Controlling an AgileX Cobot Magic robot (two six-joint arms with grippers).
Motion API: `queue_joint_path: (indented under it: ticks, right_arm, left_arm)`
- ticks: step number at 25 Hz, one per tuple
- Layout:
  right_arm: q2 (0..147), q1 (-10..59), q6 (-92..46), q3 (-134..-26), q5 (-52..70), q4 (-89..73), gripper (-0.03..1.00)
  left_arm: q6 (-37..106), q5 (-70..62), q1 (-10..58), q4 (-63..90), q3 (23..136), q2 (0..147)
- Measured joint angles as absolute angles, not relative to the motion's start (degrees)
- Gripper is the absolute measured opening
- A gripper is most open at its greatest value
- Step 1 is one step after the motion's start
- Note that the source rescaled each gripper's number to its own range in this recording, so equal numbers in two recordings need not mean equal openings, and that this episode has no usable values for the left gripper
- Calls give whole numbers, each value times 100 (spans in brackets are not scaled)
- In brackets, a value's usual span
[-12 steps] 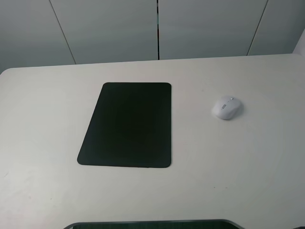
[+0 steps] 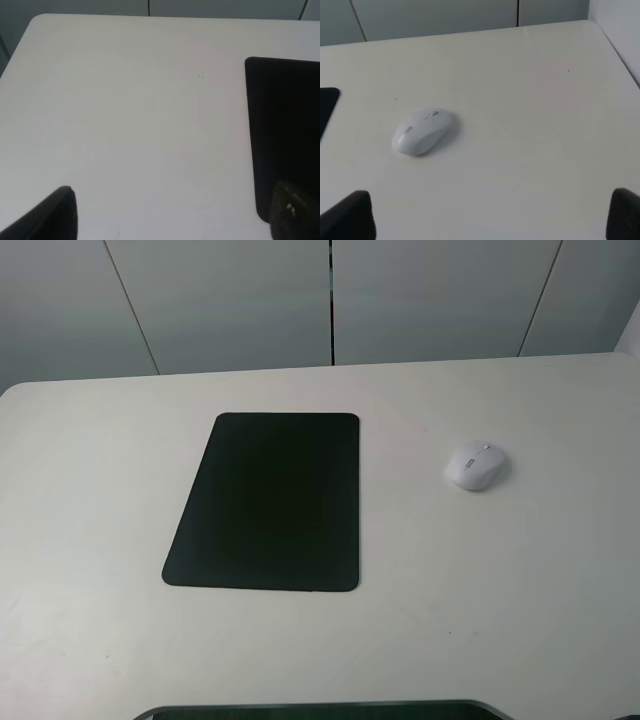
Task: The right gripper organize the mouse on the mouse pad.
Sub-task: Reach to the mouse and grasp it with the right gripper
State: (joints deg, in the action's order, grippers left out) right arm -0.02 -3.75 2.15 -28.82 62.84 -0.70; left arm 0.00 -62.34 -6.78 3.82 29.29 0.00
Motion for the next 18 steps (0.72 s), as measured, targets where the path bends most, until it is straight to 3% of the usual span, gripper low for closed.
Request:
queue_joint_path:
  ticks: [18]
  right_arm:
    - [-2, -375, 215, -2882, 6284, -70, 100]
  left_arm:
    - [0, -6234, -678, 382, 2929, 0]
